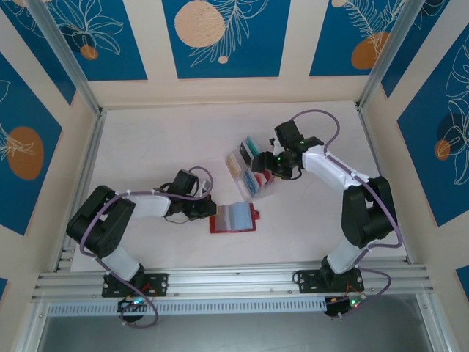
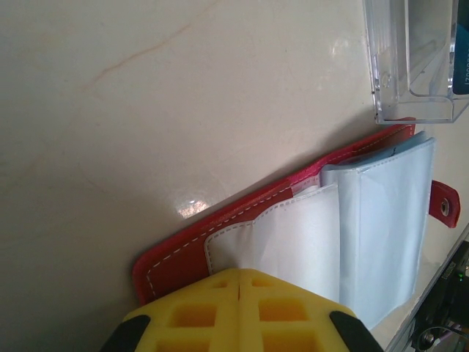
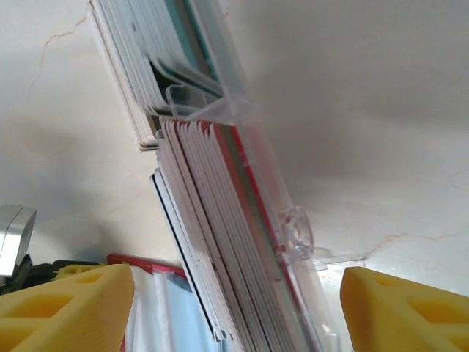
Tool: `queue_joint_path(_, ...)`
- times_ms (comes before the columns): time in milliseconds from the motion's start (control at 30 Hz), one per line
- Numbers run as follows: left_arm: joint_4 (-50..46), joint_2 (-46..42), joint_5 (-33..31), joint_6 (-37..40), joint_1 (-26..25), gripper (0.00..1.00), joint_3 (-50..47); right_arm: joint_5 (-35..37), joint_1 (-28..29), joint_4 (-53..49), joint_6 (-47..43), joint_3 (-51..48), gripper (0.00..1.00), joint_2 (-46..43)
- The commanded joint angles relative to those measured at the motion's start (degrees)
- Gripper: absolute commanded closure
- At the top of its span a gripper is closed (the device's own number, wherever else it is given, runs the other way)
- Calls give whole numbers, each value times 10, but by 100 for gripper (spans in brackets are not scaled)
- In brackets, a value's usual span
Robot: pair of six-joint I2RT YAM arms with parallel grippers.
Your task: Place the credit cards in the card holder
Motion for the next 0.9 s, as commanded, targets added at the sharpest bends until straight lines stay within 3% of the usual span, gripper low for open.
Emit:
queue_joint_path(0,-28,27,-40,11,-3,96,-15,37,7,-33,-14,31,26,-25)
queue_joint_path(867,-19,23,-37,6,-4,96,-22,-55,-3,-25,-31,51,36,-4)
